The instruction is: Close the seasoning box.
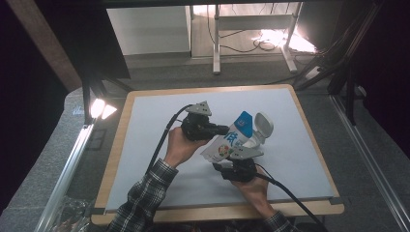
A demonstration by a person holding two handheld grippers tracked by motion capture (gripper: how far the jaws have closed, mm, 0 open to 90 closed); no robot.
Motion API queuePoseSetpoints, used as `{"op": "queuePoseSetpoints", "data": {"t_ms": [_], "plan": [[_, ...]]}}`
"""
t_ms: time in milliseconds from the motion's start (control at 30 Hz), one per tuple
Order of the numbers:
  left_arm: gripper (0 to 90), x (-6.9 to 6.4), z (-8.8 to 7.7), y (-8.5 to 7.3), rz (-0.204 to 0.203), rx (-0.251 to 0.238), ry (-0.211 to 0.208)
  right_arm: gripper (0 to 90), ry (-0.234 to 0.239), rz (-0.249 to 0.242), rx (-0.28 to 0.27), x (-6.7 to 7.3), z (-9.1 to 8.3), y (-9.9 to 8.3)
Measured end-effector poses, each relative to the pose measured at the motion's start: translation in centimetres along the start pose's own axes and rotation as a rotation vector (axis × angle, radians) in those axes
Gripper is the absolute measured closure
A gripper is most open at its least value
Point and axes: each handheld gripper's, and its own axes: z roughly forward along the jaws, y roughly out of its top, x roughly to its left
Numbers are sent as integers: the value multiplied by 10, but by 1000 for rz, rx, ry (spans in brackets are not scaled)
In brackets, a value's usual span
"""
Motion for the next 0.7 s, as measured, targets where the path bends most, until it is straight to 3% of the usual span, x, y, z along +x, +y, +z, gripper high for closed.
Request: {"op": "queuePoseSetpoints", "data": {"t_ms": [367,467,700], "plan": [[900,3,-4,-8,-2,6,-5,461,-6,13,29,-3,4,-5],[900,3,-5,-10,7,4,24,458,-4,14,36,-5,6,-7],[900,4,-6,-13,7,-5,36,440,6,30,58,-7,7,-9]]}}
